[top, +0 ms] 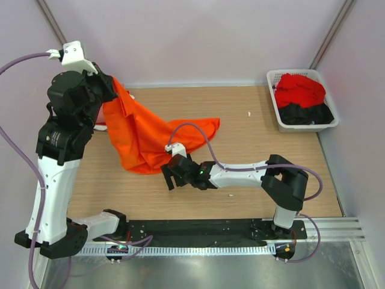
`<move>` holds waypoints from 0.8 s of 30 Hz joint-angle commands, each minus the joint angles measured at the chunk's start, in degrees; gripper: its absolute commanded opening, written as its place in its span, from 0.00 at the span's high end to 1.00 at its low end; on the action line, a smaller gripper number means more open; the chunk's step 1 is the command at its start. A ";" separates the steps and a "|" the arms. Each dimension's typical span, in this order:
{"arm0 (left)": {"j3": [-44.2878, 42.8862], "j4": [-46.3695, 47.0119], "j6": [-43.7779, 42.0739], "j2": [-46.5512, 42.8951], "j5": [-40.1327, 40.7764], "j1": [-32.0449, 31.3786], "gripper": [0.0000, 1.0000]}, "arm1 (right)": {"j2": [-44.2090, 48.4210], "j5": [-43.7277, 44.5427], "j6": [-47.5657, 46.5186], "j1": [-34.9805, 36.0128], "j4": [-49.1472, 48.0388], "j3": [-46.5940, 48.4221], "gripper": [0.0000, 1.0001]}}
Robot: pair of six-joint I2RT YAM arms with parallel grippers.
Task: Fold and stack the t-shirts
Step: Flatten the tshirt out
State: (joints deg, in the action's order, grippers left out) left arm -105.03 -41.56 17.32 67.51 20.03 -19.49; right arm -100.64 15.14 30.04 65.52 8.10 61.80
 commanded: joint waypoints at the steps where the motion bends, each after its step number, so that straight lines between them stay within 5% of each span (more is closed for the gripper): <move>1: -1.75 -0.80 1.31 1.22 -2.63 0.15 1.00 | -2.62 4.02 -4.46 1.19 -5.37 5.87 0.16; 24: -5.27 -3.00 2.01 2.10 -3.77 0.15 1.00 | -22.14 14.03 -9.74 1.81 0.42 28.55 0.21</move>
State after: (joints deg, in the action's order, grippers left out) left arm -108.03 -45.21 18.72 69.65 17.28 -19.49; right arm -121.19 23.79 19.62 67.07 7.81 87.18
